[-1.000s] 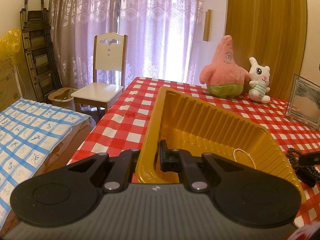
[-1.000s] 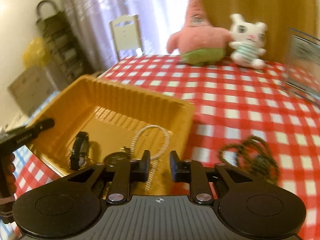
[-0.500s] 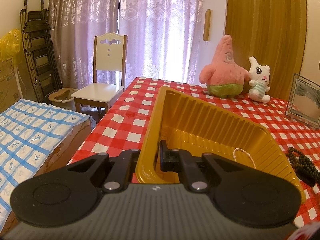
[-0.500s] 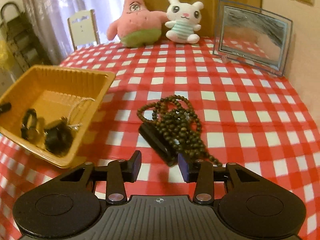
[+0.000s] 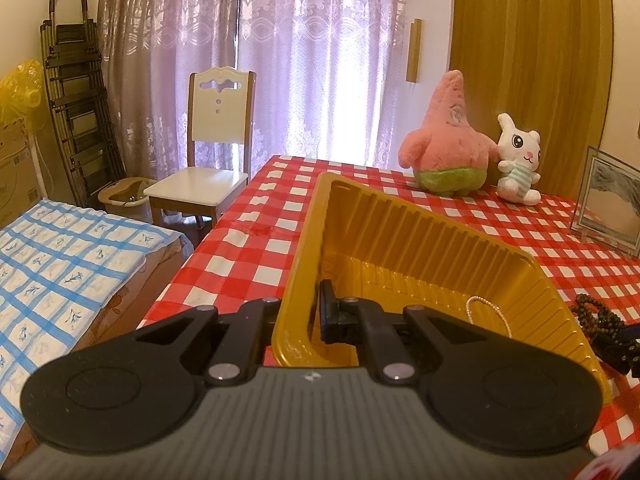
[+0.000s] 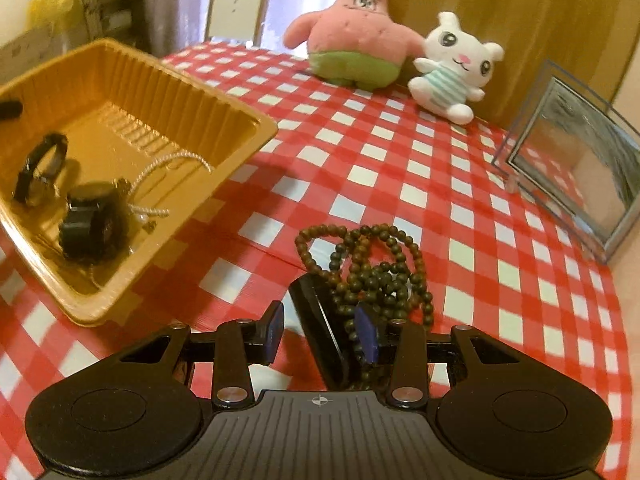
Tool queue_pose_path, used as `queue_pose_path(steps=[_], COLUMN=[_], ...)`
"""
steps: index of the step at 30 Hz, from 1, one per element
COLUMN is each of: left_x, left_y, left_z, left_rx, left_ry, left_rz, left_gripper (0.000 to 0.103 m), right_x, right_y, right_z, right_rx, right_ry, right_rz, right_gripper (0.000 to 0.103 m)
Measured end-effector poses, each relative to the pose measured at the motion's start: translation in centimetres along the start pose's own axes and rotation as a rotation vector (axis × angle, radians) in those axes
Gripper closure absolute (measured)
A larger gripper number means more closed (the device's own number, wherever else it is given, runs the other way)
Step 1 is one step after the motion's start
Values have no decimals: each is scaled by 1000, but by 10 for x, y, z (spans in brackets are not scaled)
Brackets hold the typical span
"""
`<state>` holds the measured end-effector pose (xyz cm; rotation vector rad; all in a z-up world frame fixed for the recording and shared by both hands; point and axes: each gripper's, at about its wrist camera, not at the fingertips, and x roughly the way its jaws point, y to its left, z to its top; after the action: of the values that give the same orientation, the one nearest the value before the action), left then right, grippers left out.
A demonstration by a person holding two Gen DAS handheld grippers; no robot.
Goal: Organize jewelry
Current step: 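Move the right gripper to the black cylindrical pendant by the beads, then grasp the black pendant, carry it into the tray, open the right gripper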
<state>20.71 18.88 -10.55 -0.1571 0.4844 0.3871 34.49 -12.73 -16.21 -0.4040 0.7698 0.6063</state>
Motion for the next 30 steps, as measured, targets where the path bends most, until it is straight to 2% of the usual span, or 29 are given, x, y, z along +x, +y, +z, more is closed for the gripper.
queue_pose_path(steps=[1, 4, 8, 12, 16, 21, 23, 30], left_x=[0, 0, 0, 0, 0, 0, 0, 0], left_y=[0, 0, 0, 0, -1, -1, -1, -1], left_z=[0, 1, 1, 1, 1, 1, 1, 1], left_rx=[-1, 0, 0, 1, 0, 0, 0, 0], left_ry=[0, 0, 0, 0, 1, 1, 1, 1], left_rz=[1, 1, 2, 3, 3, 3, 3, 2], left_gripper=[96, 96, 96, 95, 95, 95, 95, 95], right_x=[2, 7, 5, -3, -11, 2, 6, 4], right_y=[0, 2, 9, 11, 12, 14, 14, 18], right_z=[0, -2, -2, 2, 5, 5, 4, 1], right_rx=[-12, -41, -79, -58, -61, -63, -64, -66], right_ry=[5, 21, 36, 26, -3, 23, 28, 26], right_rz=[-3, 10, -11, -50, -14, -7, -10, 0], right_gripper=[70, 75, 75, 75, 75, 76, 80, 80])
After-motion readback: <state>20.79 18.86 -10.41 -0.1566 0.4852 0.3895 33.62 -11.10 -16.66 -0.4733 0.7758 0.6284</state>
